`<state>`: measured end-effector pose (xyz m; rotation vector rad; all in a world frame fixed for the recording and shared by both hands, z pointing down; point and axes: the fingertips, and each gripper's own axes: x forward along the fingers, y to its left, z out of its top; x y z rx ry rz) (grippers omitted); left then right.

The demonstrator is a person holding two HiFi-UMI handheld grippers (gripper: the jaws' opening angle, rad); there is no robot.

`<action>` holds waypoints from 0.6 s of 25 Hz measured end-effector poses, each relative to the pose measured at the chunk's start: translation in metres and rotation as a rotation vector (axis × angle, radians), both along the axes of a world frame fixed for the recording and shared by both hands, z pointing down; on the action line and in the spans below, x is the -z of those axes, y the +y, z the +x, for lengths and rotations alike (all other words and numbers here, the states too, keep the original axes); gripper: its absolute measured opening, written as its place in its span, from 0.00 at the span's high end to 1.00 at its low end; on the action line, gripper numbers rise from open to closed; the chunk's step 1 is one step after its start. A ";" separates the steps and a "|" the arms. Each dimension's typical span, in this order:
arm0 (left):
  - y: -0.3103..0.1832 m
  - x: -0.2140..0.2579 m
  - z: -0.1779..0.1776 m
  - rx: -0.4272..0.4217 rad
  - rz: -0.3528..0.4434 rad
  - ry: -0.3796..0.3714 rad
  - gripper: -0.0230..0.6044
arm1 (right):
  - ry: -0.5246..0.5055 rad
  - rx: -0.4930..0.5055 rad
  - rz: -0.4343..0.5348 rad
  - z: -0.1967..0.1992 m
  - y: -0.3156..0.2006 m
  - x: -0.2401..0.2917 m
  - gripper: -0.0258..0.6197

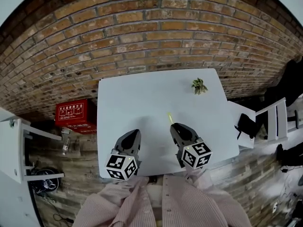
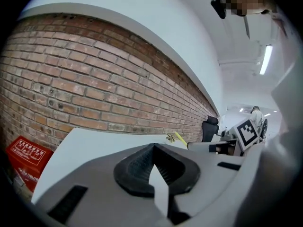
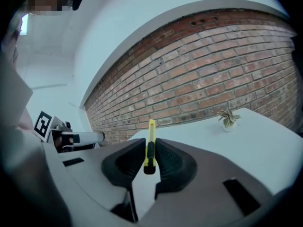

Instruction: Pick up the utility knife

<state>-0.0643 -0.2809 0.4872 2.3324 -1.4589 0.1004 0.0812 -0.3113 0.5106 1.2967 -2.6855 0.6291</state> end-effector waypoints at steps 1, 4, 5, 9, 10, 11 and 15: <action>-0.001 0.005 -0.001 0.002 0.013 -0.003 0.98 | -0.011 -0.004 0.016 0.001 -0.001 0.006 0.86; -0.002 0.019 -0.004 0.010 0.050 -0.015 0.98 | -0.032 -0.012 0.056 0.002 -0.003 0.024 0.86; -0.002 0.024 -0.005 0.012 0.062 -0.023 0.98 | -0.039 -0.016 0.070 0.003 -0.004 0.030 0.86; -0.003 0.040 -0.006 0.016 0.099 -0.031 0.98 | -0.060 -0.033 0.130 0.008 -0.006 0.053 0.86; -0.003 0.045 -0.007 0.018 0.109 -0.031 0.98 | -0.066 -0.039 0.145 0.010 -0.007 0.059 0.86; -0.003 0.050 -0.007 0.020 0.121 -0.034 0.98 | -0.075 -0.046 0.158 0.012 -0.007 0.065 0.86; -0.004 0.066 -0.011 0.026 0.168 -0.061 0.98 | -0.095 -0.074 0.211 0.021 -0.007 0.086 0.86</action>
